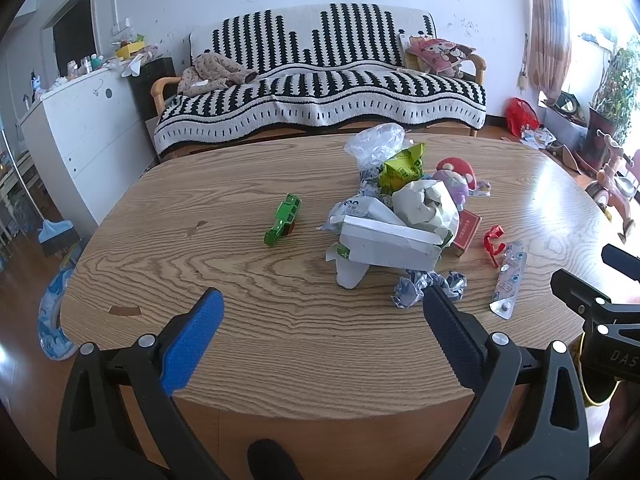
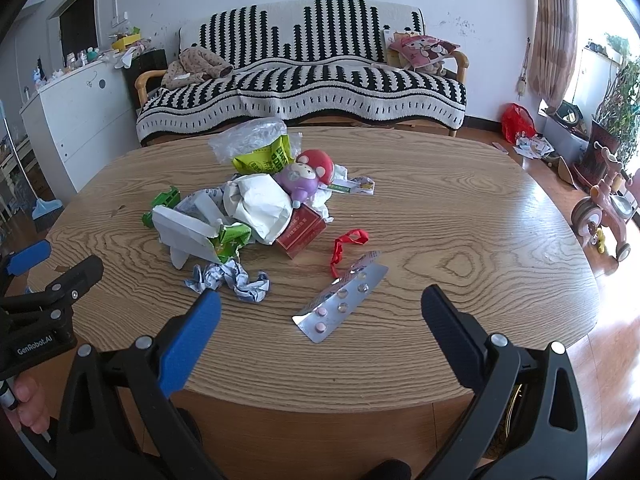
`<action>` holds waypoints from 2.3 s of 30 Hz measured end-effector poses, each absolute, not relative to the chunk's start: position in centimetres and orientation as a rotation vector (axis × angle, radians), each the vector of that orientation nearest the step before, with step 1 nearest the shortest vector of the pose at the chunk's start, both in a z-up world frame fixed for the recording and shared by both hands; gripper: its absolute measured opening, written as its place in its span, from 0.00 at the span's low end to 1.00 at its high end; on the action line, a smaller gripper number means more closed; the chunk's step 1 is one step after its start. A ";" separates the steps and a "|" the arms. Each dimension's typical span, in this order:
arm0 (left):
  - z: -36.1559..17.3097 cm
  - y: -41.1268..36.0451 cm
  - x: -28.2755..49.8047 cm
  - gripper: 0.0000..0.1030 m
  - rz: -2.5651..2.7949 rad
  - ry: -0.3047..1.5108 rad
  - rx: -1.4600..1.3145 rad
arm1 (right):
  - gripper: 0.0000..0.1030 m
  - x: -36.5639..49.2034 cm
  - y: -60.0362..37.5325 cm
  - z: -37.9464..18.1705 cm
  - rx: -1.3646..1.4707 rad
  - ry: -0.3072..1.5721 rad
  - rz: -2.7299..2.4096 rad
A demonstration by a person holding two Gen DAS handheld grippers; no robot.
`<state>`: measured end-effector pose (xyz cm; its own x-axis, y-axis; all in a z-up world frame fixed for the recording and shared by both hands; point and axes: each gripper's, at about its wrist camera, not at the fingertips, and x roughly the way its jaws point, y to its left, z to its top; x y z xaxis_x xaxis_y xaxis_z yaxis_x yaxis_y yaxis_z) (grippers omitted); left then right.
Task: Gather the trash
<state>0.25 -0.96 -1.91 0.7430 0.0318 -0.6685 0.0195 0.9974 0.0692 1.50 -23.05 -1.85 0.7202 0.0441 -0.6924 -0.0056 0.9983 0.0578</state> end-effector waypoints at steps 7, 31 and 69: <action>-1.9 -1.0 0.3 0.94 0.007 0.734 0.075 | 0.94 1.4 -23.0 -1.8 0.051 0.765 0.028; -2.2 -1.1 0.2 0.94 0.003 0.742 0.078 | 0.94 1.4 -23.0 -1.8 0.051 0.765 0.027; -8.1 -0.8 12.8 0.94 -0.012 1.113 -0.390 | 0.89 10.9 -27.6 -10.3 0.383 1.076 -0.025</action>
<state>12.82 -0.82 -8.11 0.4490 -0.2029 -0.8702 -0.1835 0.9322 -0.3120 10.87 -27.57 -10.28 0.4813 0.1647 -0.8610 0.2049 0.9338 0.2932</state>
